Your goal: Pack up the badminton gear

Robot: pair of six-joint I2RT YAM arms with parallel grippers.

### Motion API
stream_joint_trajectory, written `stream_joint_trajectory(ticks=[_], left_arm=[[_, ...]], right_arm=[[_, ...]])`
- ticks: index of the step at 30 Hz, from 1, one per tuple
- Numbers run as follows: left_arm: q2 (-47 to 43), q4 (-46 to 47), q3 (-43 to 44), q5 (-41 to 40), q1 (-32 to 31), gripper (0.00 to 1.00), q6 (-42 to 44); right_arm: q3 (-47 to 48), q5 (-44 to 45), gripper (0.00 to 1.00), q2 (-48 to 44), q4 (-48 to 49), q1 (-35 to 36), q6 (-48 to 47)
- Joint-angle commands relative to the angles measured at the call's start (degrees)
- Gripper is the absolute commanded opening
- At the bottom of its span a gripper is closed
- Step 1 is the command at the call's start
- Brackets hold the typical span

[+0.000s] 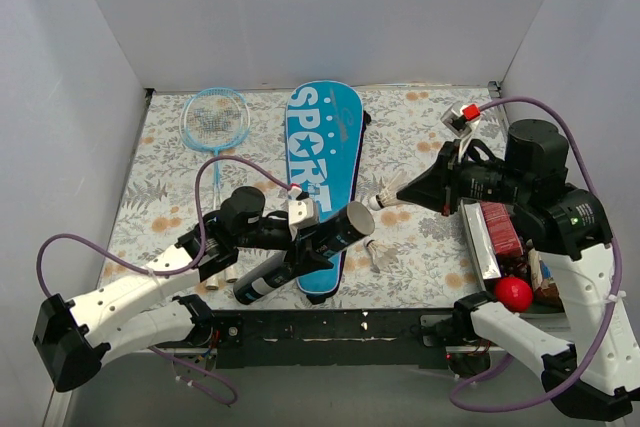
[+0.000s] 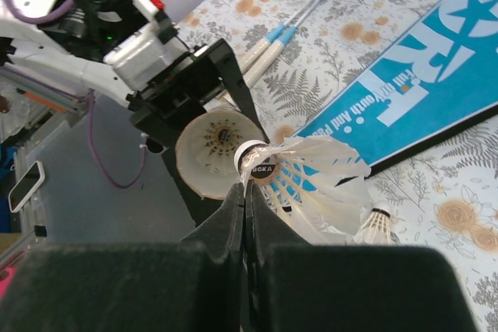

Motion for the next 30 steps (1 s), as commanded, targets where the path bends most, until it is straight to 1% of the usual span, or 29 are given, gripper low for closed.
stream_joint_trajectory(ticks=[1, 3, 6, 12, 19, 21, 26, 30], left_arm=[[1.1, -2.3, 0.1, -1.7, -0.3, 0.2, 1.8], [1.5, -2.2, 0.5, -1.8, -0.2, 0.2, 1.7], [2.4, -2.2, 0.8, -2.1, -0.2, 0.2, 1.6], [2.0, -2.0, 0.5, -2.1, -0.2, 0.2, 1.5], [0.6, -1.8, 0.2, -1.5, -0.3, 0.2, 1.5], [0.6, -1.8, 0.2, -1.7, -0.3, 0.2, 1.5], [0.3, -1.8, 0.2, -1.6, -0.3, 0.2, 1.5], [-0.4, -1.8, -0.2, -1.7, -0.3, 0.2, 1.6]], right_arm=[[4.7, -6.9, 0.01, -0.2, 1.2, 0.1, -0.4], [4.7, -8.2, 0.01, -0.1, 1.5, 0.1, 0.1], [2.2, -10.9, 0.01, -0.5, 4.4, 0.1, 1.9], [-2.1, -10.3, 0.01, -0.5, 6.9, 1.6, 2.8], [-3.1, -3.5, 0.01, 1.6, 8.4, 7.5, 3.3], [-3.2, -1.9, 0.01, 2.5, 8.9, 10.8, 3.6], [-4.2, 5.2, 0.01, 5.1, 9.5, 18.5, 3.8], [-5.4, 9.1, 0.01, 6.7, 10.5, 22.2, 3.9]])
